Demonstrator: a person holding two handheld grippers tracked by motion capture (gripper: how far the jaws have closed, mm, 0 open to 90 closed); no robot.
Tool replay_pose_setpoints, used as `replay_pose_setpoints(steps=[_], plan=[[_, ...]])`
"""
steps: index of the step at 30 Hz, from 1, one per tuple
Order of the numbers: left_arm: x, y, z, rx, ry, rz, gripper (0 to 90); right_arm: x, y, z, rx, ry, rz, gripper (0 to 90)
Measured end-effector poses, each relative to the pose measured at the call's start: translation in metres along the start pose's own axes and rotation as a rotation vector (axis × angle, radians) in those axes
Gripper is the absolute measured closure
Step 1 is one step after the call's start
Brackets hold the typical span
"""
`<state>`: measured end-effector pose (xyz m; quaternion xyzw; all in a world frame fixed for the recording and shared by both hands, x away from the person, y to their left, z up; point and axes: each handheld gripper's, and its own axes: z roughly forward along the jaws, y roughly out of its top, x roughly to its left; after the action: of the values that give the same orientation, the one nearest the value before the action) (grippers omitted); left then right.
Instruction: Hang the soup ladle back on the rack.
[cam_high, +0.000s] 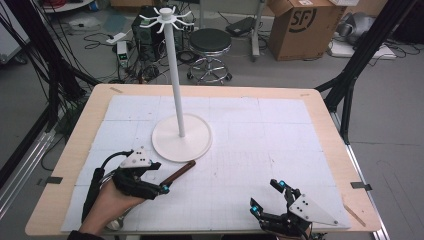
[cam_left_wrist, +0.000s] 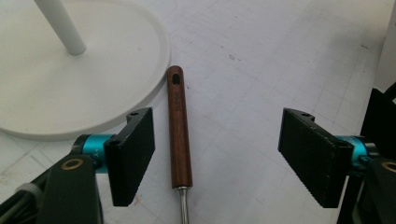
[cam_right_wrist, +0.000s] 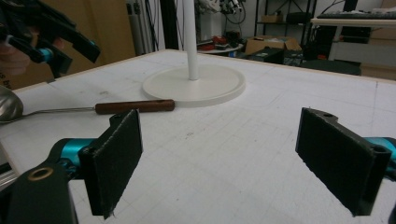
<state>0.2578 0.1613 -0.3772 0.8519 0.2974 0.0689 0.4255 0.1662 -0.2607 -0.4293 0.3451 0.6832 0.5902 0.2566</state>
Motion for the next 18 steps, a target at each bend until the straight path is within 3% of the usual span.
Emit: replay_pose_setpoints(steps=[5, 11, 18], plan=[[0.01, 0.002, 0.007, 0.015, -0.052, -0.041, 31.6, -0.001, 0.0, 0.0, 0.0, -0.002, 0.002, 13.8], [0.026, -0.001, 0.021, 0.075, -0.106, -0.089, 31.2, 0.0, 0.0, -0.001, -0.001, -0.002, 0.006, 13.7], [0.036, -0.003, 0.036, 0.135, -0.126, -0.131, 32.7, -0.001, 0.0, -0.001, -0.007, -0.002, -0.001, 13.7]])
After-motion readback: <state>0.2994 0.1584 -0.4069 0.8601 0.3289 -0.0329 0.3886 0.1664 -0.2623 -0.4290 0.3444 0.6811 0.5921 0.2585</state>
